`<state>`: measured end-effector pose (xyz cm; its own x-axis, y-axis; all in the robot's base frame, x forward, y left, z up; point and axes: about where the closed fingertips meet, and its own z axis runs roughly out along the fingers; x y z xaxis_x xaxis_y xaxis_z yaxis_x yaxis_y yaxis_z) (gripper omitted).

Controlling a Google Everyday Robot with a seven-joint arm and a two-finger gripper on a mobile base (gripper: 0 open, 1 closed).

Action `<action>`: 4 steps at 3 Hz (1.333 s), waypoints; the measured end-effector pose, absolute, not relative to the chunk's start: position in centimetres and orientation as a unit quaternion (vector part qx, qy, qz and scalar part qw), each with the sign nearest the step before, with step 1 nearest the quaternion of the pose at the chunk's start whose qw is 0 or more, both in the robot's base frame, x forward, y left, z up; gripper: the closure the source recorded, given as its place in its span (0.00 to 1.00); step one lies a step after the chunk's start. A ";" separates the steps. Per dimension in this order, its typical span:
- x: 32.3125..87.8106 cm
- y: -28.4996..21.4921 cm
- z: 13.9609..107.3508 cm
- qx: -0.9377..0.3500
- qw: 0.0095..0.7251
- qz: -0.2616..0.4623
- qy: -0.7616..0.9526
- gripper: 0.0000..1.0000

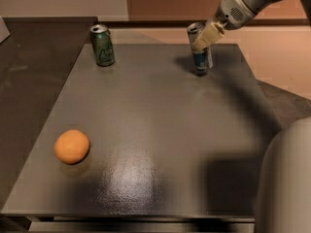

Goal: Knock redbull can over

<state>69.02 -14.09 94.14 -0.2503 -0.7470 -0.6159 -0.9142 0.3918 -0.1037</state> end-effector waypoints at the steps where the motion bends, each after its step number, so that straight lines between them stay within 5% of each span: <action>1: 68.0 -15.3 93.9 -0.547 0.258 0.095 0.790 1.00; 4: 67.1 -15.2 91.1 -0.594 0.168 0.018 0.787 0.35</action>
Offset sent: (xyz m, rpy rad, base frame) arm -0.0263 -0.0282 -0.0122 -0.3693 0.0636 0.0116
